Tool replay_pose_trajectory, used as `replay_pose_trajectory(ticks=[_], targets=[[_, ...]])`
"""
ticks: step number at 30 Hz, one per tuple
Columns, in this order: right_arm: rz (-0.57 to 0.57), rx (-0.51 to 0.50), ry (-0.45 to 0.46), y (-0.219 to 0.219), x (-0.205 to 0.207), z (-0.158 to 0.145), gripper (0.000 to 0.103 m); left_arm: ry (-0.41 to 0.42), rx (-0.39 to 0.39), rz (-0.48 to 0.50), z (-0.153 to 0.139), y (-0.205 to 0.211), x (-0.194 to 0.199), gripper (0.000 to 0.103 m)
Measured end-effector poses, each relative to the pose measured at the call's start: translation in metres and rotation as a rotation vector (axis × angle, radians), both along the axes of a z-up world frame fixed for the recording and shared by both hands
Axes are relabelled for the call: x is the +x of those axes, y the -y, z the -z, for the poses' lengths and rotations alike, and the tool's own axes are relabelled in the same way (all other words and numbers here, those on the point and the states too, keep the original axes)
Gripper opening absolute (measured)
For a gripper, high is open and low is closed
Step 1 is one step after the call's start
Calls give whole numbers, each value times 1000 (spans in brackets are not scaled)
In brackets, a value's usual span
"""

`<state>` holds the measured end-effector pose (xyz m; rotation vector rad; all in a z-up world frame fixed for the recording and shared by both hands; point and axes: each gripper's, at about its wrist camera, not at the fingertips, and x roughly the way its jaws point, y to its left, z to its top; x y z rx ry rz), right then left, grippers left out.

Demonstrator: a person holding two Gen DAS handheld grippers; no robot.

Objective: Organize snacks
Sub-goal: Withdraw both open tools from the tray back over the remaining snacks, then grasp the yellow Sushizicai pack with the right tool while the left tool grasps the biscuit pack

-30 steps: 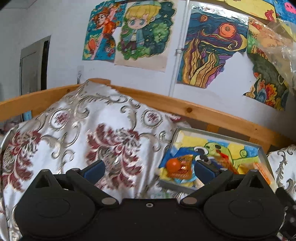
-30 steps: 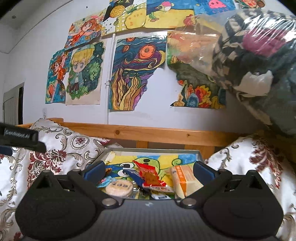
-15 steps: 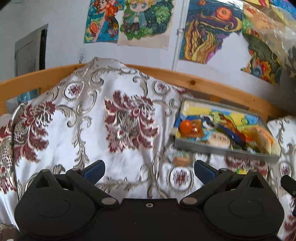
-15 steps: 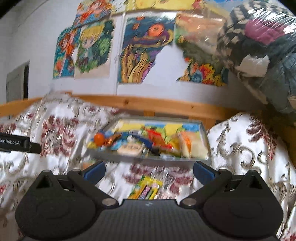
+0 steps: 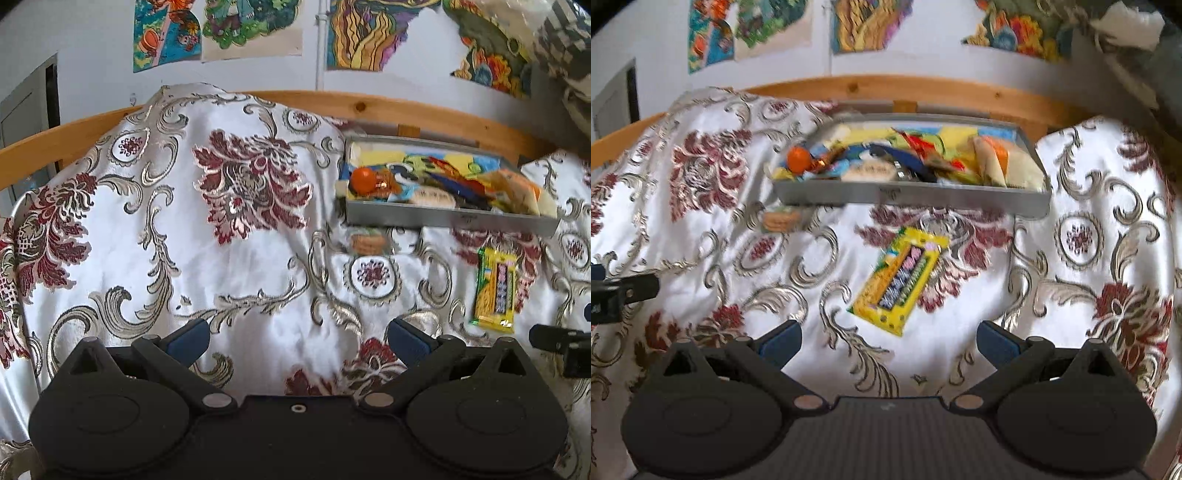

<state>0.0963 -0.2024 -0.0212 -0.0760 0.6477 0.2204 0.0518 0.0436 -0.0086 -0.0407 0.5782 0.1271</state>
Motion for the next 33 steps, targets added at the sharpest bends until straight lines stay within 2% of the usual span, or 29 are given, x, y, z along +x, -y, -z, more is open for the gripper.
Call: replay_pose_trajectory(ticks=[5, 12, 19, 25, 28, 33], targets=[[2, -5, -30, -2, 4, 4, 103, -20, 9, -1, 6, -1, 4, 102], [-24, 33, -119, -7, 18, 10, 103, -35, 40, 7, 12, 4, 15, 102], [-20, 63, -150, -8, 39, 12, 103, -44, 37, -2, 15, 7, 32, 102], [-74, 49, -202, -8, 55, 24, 103, -52, 48, 21, 16, 15, 52, 102], [-80, 22, -197, -10, 62, 29, 103, -38, 32, 20, 15, 16, 61, 102], [-17, 19, -151, -8, 68, 36, 103, 6, -14, 41, 14, 21, 82, 102]])
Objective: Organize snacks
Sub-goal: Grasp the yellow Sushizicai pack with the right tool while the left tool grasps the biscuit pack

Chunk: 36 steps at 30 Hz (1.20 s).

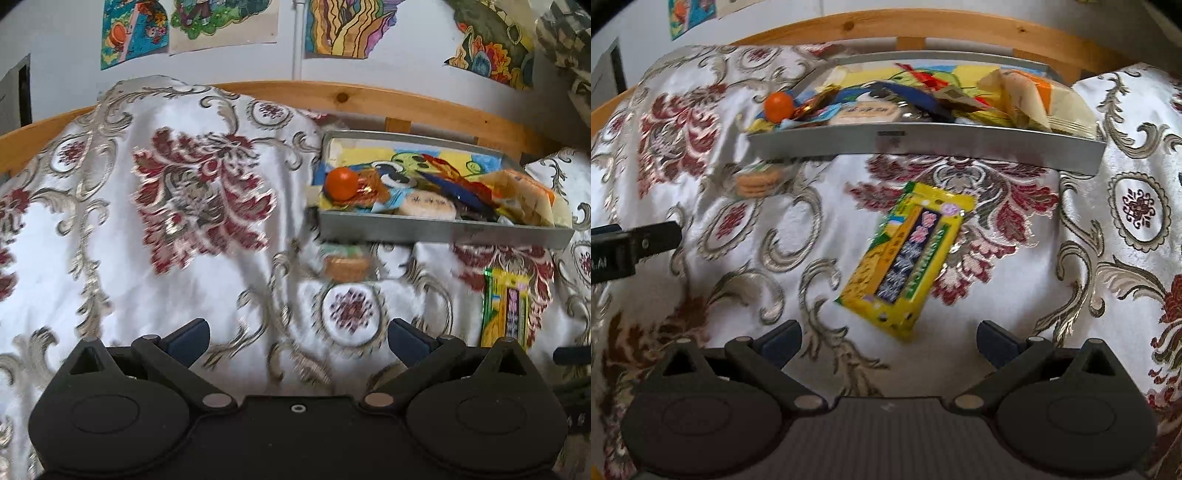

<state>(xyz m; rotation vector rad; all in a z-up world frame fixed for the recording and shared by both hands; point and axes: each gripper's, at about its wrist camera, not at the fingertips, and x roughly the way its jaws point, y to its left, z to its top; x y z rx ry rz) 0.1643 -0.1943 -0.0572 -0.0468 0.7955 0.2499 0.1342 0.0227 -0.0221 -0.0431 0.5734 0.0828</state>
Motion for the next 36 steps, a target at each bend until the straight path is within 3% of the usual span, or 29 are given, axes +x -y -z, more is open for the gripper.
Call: replay_pose_trajectory(ticks=[4, 12, 17, 23, 28, 36], targets=[[59, 34, 117, 2, 1, -1, 103, 20, 10, -1, 0, 9, 21, 102], [71, 17, 167, -4, 16, 10, 103, 37, 1, 41, 3, 18, 60, 102], [82, 86, 161, -2, 27, 13, 103, 19, 28, 87, 12, 32, 80, 102], [37, 52, 175, -12, 23, 20, 103, 14, 96, 53, 26, 45, 97, 102], [-4, 76, 173, -15, 19, 20, 103, 22, 83, 28, 32, 47, 106, 102], [2, 126, 163, -8, 22, 17, 103, 5, 0, -38, 33, 43, 116, 100]])
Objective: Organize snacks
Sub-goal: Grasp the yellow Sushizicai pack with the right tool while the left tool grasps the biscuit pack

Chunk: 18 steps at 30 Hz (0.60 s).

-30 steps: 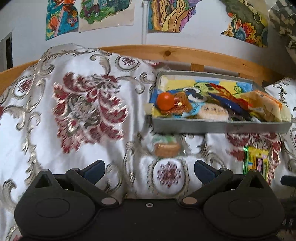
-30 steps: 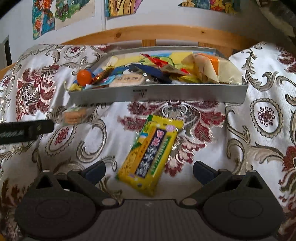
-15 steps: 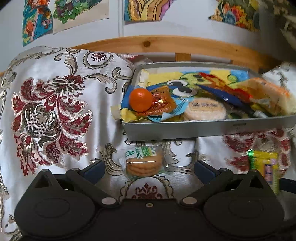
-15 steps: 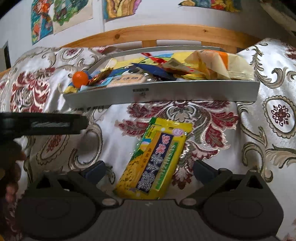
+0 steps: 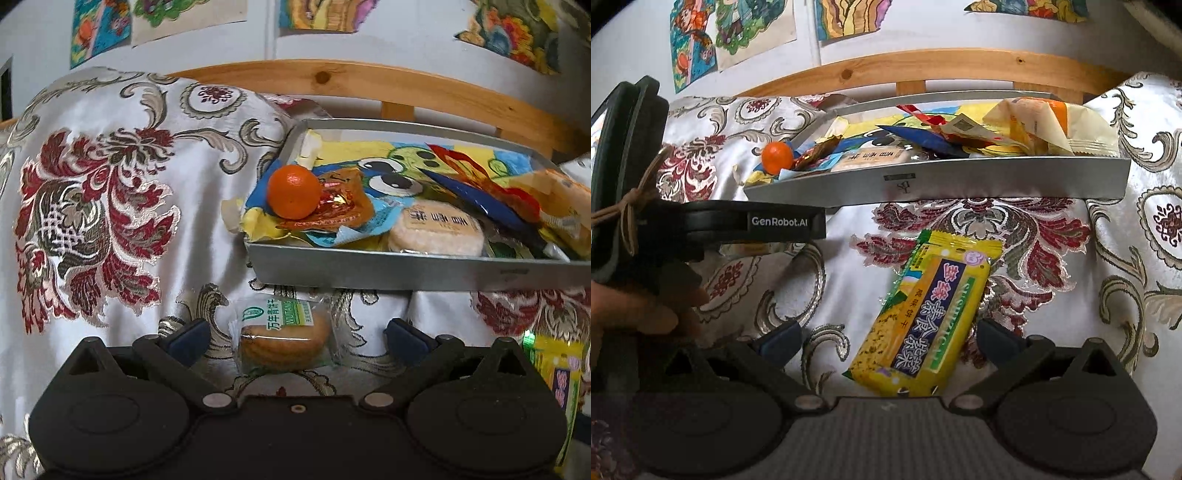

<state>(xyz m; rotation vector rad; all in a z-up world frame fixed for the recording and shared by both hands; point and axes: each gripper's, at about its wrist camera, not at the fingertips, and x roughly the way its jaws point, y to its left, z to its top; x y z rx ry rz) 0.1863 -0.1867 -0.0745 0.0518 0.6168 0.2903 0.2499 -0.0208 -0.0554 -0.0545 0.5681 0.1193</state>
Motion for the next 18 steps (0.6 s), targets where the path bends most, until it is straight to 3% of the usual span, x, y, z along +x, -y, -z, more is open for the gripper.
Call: replay_pose_trajectory(ticks=[7, 18], targets=[[-16, 16, -1, 2, 1, -1, 103, -4, -2, 45, -1, 1, 0, 95], [-32, -10, 18, -4, 1, 4, 91, 19, -5, 47, 9, -16, -2, 76]])
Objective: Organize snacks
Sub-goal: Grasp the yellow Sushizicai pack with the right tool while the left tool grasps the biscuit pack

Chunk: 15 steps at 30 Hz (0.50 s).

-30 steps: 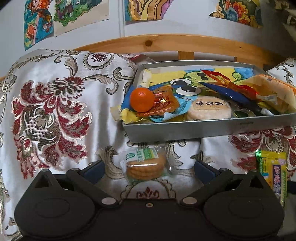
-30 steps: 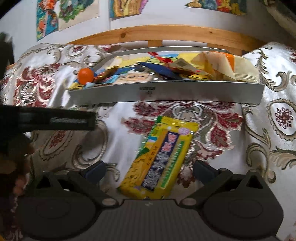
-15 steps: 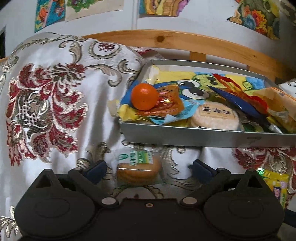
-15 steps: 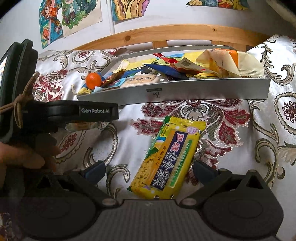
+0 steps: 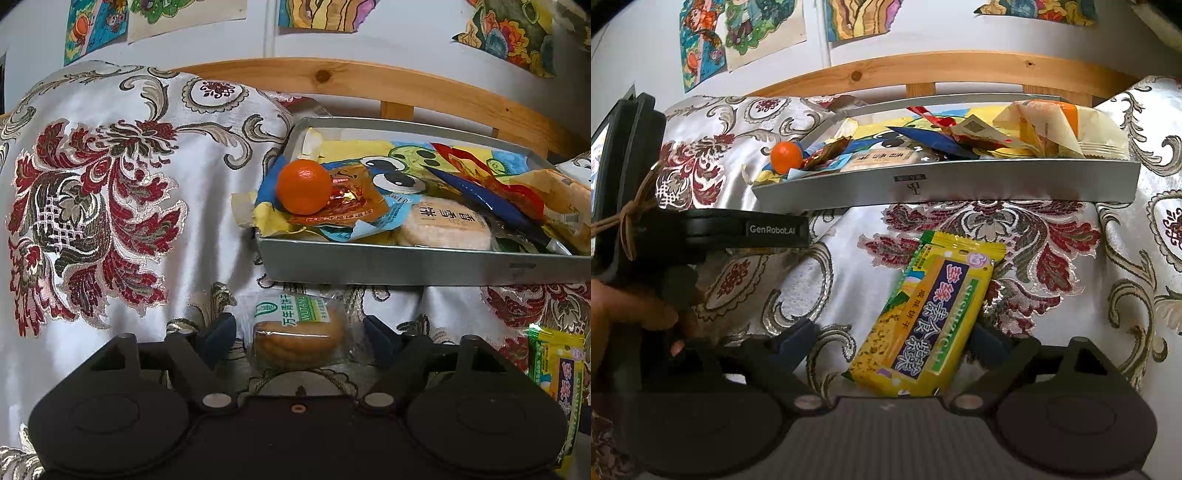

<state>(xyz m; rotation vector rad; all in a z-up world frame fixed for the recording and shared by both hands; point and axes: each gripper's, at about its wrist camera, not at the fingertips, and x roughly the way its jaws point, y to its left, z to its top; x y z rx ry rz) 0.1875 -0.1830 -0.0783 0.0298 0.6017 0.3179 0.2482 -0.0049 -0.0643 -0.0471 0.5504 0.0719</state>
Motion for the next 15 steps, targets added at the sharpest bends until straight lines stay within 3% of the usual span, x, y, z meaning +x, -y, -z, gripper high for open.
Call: replay_pose_trajectory(ticks=[10, 15], targets=[[-8, -46, 15, -6, -2, 2, 72, 17, 4, 68, 2, 5, -6, 65], [-13, -58, 16, -8, -2, 3, 69, 27, 20, 118, 1, 12, -14, 65]])
